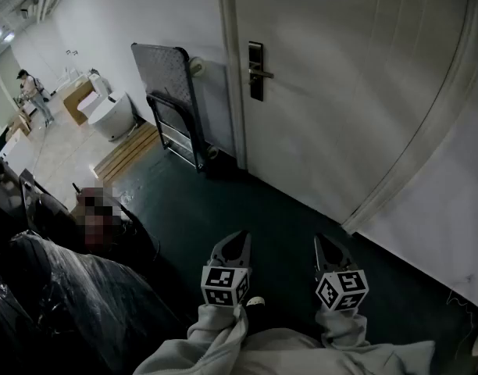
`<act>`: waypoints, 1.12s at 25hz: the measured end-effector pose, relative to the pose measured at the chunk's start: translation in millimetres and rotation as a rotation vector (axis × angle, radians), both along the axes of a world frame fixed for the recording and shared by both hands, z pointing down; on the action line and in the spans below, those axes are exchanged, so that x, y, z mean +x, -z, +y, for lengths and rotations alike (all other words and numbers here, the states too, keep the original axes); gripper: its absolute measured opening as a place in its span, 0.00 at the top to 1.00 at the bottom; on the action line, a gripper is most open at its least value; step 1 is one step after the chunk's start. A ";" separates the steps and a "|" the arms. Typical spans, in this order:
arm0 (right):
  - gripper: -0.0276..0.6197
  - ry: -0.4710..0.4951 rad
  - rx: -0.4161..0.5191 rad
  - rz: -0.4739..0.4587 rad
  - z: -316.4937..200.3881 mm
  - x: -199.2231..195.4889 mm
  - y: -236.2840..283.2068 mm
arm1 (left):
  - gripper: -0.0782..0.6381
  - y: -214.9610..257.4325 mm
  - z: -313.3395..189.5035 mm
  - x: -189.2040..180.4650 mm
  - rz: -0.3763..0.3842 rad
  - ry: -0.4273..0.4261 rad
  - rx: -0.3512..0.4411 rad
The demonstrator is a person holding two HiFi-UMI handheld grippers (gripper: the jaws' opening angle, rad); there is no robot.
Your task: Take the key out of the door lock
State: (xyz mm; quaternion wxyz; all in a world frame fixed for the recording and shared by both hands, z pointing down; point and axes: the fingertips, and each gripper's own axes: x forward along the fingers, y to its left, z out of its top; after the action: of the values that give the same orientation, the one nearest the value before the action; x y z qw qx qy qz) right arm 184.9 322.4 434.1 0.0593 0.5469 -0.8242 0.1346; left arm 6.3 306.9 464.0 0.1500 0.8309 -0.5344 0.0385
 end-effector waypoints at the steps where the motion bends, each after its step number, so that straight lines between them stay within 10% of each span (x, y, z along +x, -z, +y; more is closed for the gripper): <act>1: 0.88 -0.007 -0.003 -0.006 -2.4 -1.9 -1.6 | 0.86 -0.4 -1.2 -1.5 0.002 0.000 -0.003; 28: 0.88 -0.093 -0.017 0.003 -46.8 -37.0 -30.6 | 0.86 -30.0 -33.7 -34.7 -0.019 -0.070 -0.024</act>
State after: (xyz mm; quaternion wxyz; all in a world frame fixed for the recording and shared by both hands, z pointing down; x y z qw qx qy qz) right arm 147.9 275.6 464.7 0.0589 0.5842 -0.7967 0.1435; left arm -28.4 273.2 494.0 0.1534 0.8468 -0.5061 0.0579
